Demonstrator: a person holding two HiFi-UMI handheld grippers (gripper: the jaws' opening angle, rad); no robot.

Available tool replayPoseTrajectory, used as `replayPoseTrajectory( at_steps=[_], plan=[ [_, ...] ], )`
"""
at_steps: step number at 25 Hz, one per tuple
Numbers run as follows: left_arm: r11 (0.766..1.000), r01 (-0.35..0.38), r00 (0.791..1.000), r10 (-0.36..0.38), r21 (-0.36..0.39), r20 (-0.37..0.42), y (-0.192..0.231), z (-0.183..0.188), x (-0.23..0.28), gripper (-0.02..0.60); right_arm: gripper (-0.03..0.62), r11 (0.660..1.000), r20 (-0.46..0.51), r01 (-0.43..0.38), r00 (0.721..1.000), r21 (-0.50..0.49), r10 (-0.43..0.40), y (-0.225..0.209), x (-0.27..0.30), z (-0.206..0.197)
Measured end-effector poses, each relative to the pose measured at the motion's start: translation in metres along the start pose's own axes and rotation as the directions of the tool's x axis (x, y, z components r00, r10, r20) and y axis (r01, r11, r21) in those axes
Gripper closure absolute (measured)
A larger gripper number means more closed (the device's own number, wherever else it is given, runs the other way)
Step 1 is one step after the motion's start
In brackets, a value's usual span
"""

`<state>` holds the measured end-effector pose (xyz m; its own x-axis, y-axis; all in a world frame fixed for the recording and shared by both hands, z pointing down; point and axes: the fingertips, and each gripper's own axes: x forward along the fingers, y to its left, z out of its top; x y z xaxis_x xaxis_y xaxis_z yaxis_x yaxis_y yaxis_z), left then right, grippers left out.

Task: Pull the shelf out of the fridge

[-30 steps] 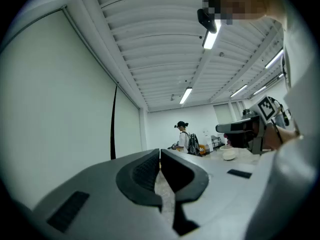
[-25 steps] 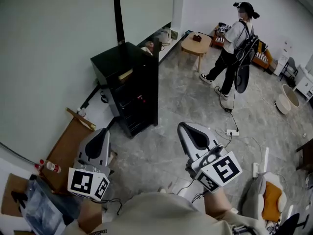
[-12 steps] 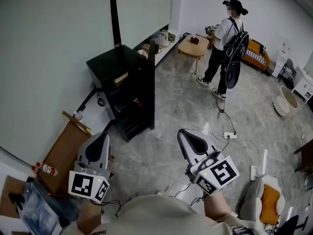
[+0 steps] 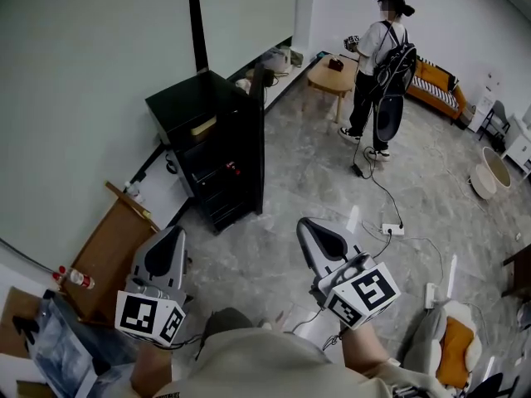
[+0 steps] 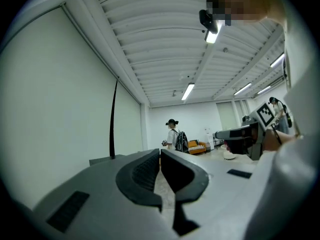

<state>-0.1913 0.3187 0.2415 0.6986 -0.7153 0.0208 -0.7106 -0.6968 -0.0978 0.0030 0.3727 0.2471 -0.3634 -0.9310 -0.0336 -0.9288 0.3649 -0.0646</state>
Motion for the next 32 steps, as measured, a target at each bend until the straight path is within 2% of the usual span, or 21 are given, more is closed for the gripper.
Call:
replayPoseTrajectory(
  at_steps=[16,32],
  plan=[
    [1.000,-0.009,1.000,0.010,0.007,-0.003,0.007,-0.008,0.034,0.571,0.599,1.000,0.021,0.014,1.000,0.008,-0.014,-0.037,0.026,-0.002],
    [1.000,-0.006,1.000,0.006,-0.021,-0.010,0.054,-0.026,0.096,0.571,0.599,1.000,-0.023,0.012,1.000,0.005,-0.012,-0.072,0.097,-0.019]
  ],
)
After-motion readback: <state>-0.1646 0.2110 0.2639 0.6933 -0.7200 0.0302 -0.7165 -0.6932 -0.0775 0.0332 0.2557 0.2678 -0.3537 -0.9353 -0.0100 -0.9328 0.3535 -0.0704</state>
